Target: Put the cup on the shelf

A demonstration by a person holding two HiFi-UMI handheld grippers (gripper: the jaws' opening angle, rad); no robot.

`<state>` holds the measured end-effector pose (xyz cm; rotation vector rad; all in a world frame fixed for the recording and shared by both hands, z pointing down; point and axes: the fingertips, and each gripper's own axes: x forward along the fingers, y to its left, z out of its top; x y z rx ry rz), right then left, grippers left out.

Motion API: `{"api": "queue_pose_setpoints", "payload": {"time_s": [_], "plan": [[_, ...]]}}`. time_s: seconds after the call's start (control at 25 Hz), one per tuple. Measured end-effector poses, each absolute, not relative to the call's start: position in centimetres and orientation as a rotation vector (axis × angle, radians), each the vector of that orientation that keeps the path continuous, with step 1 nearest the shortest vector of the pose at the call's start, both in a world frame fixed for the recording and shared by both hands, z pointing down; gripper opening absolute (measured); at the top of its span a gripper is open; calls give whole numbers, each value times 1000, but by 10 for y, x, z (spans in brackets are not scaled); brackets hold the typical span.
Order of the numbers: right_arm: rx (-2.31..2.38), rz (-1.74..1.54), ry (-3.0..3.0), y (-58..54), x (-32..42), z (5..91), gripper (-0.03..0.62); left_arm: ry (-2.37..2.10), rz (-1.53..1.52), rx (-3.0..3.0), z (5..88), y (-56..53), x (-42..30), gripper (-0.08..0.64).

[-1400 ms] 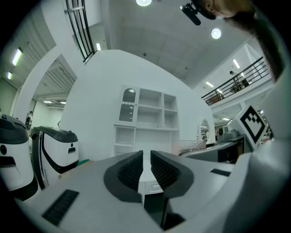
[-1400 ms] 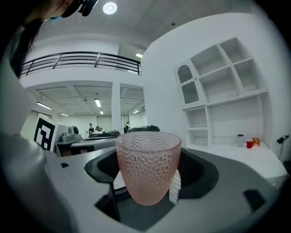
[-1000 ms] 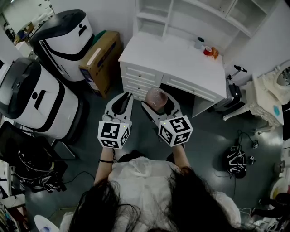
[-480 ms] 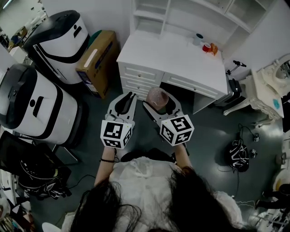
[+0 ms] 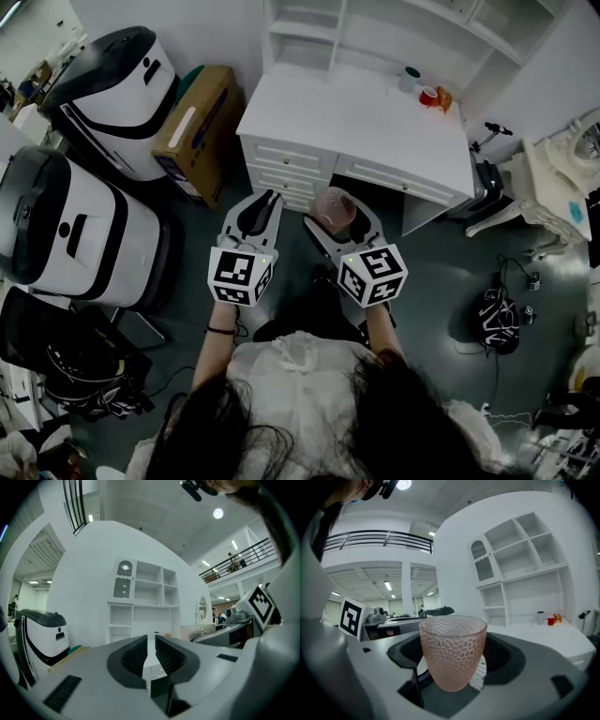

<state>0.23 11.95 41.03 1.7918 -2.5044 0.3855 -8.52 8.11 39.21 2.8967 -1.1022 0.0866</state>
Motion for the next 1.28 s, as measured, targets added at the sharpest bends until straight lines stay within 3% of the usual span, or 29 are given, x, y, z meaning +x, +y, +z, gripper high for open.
{"api": "queue_pose_setpoints", "payload": {"time_s": [1.28], "plan": [[1576,360,-2652,-119,145,409,351,-1335,88,2766,390,-124,51,61]]}}
